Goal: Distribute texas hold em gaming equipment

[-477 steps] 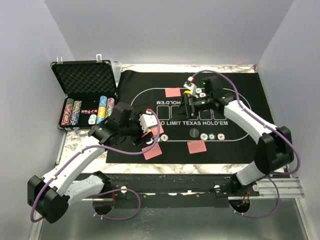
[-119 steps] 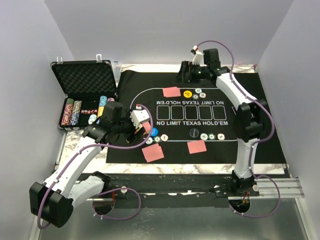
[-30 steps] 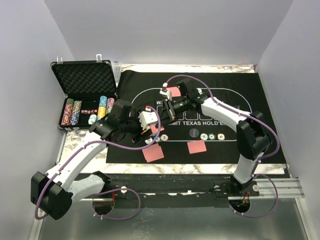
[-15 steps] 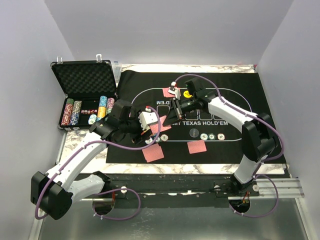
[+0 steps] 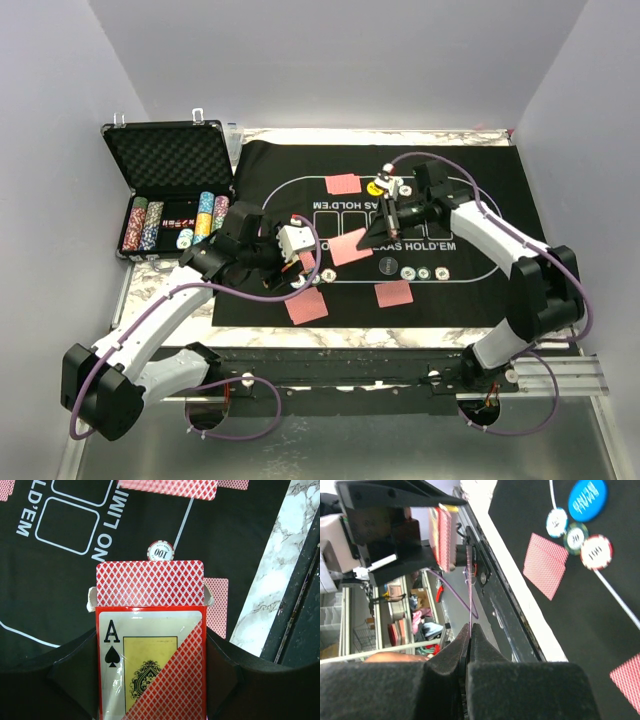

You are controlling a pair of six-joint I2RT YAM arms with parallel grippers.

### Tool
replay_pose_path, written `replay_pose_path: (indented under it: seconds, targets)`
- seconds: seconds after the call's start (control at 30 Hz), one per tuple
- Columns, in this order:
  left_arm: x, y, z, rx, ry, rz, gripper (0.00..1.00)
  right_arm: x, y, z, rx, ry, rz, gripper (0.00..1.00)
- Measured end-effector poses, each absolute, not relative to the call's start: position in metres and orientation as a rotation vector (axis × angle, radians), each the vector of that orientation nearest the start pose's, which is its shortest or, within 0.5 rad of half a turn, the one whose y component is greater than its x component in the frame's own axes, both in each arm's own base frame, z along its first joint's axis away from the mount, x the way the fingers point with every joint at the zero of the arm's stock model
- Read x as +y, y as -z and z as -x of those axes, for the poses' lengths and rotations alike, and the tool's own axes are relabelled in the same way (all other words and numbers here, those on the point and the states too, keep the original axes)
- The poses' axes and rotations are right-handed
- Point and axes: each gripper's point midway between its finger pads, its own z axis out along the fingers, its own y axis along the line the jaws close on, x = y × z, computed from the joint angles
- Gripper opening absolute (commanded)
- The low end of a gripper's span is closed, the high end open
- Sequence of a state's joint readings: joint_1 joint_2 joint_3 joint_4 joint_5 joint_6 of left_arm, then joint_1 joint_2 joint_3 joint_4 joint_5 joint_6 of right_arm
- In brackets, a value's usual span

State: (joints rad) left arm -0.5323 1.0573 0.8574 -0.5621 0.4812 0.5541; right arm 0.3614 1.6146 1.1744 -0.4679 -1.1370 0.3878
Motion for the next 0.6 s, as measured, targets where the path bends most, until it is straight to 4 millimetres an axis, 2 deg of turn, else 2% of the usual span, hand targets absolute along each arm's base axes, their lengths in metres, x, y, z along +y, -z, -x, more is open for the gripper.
replay_pose_path:
  seconds: [0.13,0.27,0.4,0.5,0.6]
  targets:
    - [-0.201,-0.163,-0.219,1.825,0.549,-1.378,0.0,0.244,-0.174,-0.237,2.498,-1.682,0.351,0.01]
    - [-0.201,-0.163,-0.219,1.828,0.551,-1.374,0.0,0.22,-0.13,-0.219,2.678,-1.567,0.19,0.01]
    - [-0.201,-0.163,-0.219,1.83,0.554,-1.371,0.0,0.2,-0.088,-0.192,2.863,-1.392,0.075,0.01]
    - [-0.201,-0.163,-0.219,1.83,0.554,-1.369,0.0,0.19,-0.077,-0.184,2.909,-1.281,0.048,0.01]
    - [-0.202,-0.164,-0.22,1.826,0.554,-1.365,0.0,0.182,-0.069,-0.187,2.923,-1.173,0.039,0.01]
